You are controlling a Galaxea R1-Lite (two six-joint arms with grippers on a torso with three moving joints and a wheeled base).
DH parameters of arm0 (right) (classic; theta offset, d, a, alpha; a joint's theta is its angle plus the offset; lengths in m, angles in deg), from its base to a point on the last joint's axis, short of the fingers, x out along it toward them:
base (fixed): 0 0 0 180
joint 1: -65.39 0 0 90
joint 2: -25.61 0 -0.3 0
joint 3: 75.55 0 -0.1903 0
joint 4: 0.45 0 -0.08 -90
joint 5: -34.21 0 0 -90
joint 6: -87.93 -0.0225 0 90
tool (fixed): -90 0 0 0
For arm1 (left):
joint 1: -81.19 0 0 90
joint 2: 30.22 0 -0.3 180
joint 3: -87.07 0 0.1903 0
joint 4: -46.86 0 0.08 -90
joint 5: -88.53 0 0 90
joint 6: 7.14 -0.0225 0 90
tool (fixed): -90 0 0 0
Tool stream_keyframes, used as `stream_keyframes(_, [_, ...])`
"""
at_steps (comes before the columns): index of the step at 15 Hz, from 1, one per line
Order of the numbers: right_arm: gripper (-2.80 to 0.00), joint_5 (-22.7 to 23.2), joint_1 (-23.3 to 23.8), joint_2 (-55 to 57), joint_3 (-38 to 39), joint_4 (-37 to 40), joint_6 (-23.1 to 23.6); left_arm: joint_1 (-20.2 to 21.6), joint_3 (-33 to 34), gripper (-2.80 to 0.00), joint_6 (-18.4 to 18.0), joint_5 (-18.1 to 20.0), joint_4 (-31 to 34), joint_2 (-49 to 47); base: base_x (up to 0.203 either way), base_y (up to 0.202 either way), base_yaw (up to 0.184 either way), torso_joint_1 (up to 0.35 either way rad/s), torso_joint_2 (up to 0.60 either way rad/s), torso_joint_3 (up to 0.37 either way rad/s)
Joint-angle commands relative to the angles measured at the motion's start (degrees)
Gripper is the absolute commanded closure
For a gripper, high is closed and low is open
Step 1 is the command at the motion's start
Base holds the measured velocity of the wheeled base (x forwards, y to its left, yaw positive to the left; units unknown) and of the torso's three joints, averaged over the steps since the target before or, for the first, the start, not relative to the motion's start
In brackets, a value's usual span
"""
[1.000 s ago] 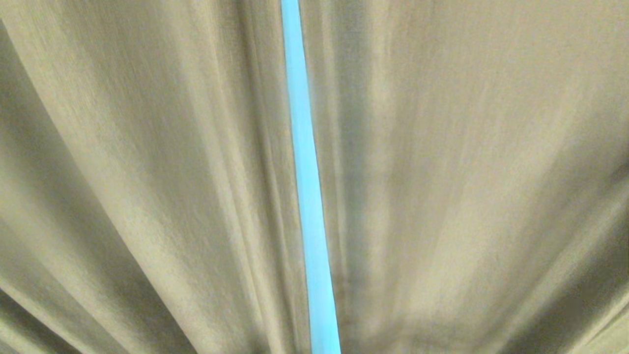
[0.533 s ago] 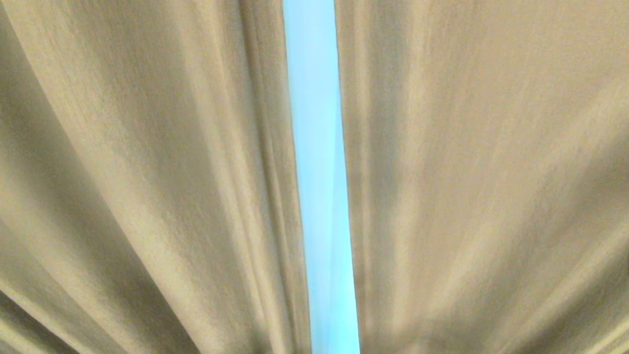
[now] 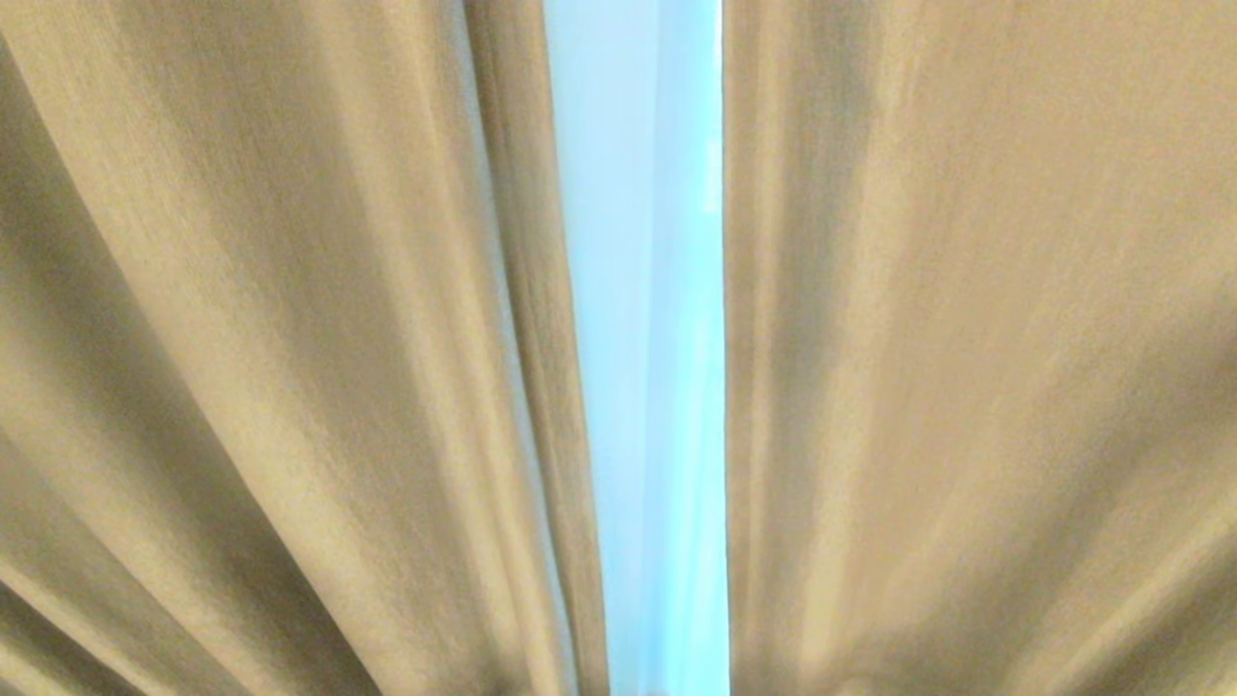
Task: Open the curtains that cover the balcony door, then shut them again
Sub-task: Pull the outer curtains open on both sides
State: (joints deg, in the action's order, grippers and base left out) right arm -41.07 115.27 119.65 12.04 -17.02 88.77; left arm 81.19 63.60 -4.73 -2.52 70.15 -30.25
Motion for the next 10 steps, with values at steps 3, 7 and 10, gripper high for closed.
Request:
stream_keyframes(3, [0.0, 0.2, 0.1, -0.1, 0.5, -0.2, 0.0, 0.0, 0.0, 0.0, 0.0, 0.0, 0.0, 0.0, 0.0, 0.0, 0.0, 0.0, 0.0, 0.0])
stream_keyframes(7, [0.0, 0.8, 0.1, -1.1, 0.9, -0.2, 0.0, 0.0, 0.0, 0.0, 0.0, 0.0, 0.0, 0.0, 0.0, 0.0, 0.0, 0.0, 0.0, 0.0])
stream_keyframes(10, [0.0, 4.7, 0.0, -2.5, 2.4, -0.6, 0.1, 0.0, 0.0, 0.0, 0.0, 0.0, 0.0, 0.0, 0.0, 0.0, 0.0, 0.0, 0.0, 0.0])
